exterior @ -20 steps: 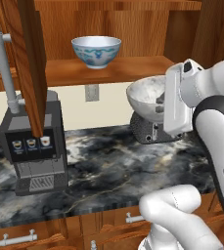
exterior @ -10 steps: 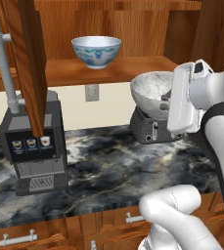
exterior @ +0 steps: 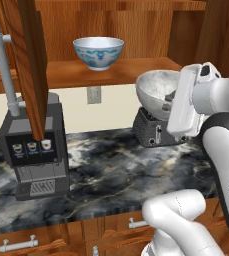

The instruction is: Open the cabinet. Pick the bowls from the counter and place them in the cabinet. Then close the cabinet.

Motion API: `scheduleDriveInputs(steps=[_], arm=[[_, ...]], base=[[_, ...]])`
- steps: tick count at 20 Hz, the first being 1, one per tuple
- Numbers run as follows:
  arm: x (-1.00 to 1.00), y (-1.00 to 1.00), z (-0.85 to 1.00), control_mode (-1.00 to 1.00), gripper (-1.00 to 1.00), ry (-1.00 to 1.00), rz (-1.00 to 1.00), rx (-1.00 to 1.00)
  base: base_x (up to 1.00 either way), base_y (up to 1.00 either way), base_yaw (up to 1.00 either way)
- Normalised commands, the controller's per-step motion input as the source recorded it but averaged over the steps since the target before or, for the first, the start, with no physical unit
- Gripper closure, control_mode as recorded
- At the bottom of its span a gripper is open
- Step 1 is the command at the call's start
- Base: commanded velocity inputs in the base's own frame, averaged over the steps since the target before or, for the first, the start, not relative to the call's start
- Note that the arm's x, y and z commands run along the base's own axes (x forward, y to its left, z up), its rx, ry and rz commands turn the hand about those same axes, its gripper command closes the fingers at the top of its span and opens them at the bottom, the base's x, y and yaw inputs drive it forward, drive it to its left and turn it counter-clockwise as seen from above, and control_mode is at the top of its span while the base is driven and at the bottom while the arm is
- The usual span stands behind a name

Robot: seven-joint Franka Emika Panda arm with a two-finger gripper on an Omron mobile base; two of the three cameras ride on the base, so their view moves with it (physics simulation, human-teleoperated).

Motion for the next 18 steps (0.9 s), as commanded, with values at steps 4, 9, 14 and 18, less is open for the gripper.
scheduleDriveInputs(steps=[4, 9, 14, 18], arm=[[0.00, 0.00, 0.49, -1.00, 1.00, 0.00, -0.07, 0.02], [0.00, 0.00, 0.32, -1.00, 1.00, 0.01, -0.04, 0.02], [0.04, 0.00, 0.06, -1.00, 1.00, 0.00, 0.00, 0.05], [0.10, 0.00, 0.00, -1.00, 1.00, 0.00, 0.00, 0.04]], base=[[0.00, 0.00, 0.00], [0.00, 0.00, 0.00], [0.00, 0.00, 0.00], [0.00, 0.00, 0.00]])
